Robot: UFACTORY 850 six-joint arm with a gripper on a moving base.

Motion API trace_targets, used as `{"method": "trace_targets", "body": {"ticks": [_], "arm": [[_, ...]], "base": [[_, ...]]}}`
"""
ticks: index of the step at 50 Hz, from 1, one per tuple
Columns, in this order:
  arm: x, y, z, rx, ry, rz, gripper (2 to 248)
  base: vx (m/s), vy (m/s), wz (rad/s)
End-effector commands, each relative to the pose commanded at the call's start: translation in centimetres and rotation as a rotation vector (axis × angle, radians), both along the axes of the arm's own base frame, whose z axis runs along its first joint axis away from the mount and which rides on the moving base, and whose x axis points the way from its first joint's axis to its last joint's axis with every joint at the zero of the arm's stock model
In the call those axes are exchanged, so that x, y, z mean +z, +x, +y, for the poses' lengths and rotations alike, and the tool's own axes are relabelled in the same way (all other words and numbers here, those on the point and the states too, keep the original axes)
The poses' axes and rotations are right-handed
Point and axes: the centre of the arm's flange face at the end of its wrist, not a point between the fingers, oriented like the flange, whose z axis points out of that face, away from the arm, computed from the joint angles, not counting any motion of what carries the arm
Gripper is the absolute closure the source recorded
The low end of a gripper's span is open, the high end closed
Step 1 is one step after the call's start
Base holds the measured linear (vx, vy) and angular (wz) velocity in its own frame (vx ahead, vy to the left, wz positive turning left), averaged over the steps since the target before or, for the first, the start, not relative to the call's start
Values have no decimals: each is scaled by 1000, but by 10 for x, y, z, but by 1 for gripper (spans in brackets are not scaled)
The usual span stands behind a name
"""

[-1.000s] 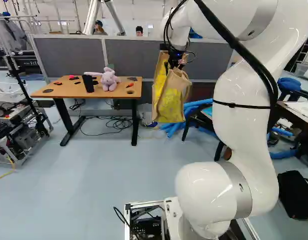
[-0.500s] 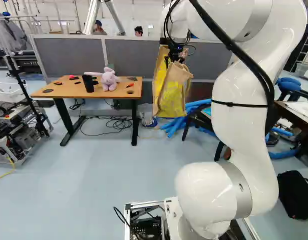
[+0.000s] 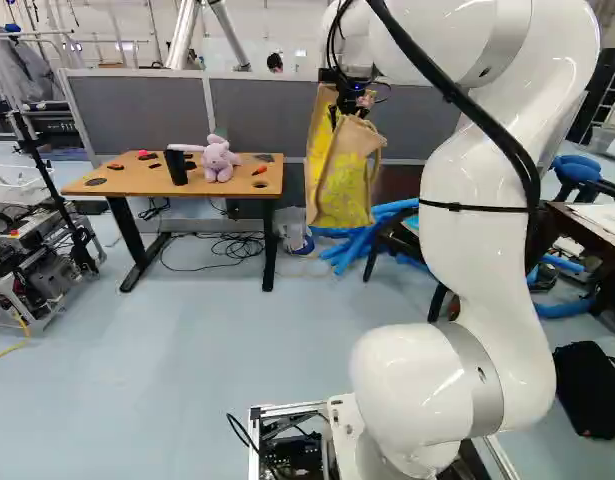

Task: Pick up the bag on the ground and place it on the table

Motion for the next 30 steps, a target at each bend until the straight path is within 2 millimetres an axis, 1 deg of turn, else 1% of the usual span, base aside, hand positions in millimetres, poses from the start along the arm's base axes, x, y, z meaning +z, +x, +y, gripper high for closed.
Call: {"method": "trace_targets", "body": {"ticks": [23,30], "arm": [[0,0,0,0,0,0,227],[0,0,0,0,0,0,227]], "base": [[0,0,0],[3,13,95]]}}
